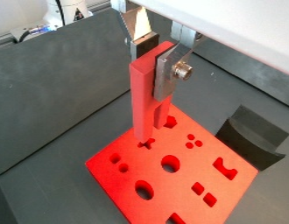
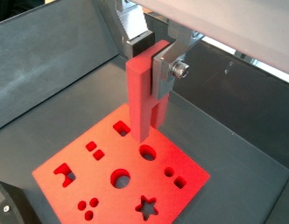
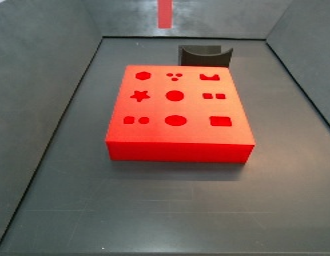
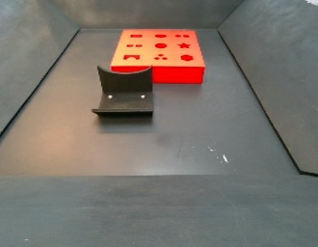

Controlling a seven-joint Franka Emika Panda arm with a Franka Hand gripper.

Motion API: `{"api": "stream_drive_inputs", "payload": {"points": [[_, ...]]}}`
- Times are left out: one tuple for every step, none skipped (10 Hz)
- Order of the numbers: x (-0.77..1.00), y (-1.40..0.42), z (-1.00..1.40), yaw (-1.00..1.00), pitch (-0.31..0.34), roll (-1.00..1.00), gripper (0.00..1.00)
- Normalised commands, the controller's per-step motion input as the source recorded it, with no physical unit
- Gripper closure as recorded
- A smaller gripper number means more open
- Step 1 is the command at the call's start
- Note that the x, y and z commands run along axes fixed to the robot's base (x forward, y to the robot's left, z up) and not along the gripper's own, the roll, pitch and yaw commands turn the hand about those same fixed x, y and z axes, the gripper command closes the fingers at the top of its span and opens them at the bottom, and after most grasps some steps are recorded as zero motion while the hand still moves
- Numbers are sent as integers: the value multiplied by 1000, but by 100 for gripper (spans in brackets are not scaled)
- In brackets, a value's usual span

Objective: Insert the double-square object.

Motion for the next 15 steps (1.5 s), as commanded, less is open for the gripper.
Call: {"api": "stream_drive_inputs", "payload": {"points": [[0,14,-77,-111,0,0,100],[106,114,-400,-131,-24,37,100],[174,154,-583,-137,-81,13,100],[220,154,-674,-189,-47,0,100],[391,163,-671,-314,0,-106,100],[414,200,-509,-546,0,-254,100],[446,174,-446,-577,-4,-277,100],[503,154,-377,-674,-46,-227,100],[509,214,-254,-689,-60,-163,100],[386,186,-226,-806,-43,-61,100],[206,97,-220,-943,-40,-7,100],[111,51,-183,-1000,-37,0,100],[29,0,-129,-1000,-37,0,100],[0,0,-111,-1000,-39,6,100],[69,0,0,-989,-3,0,100]]}}
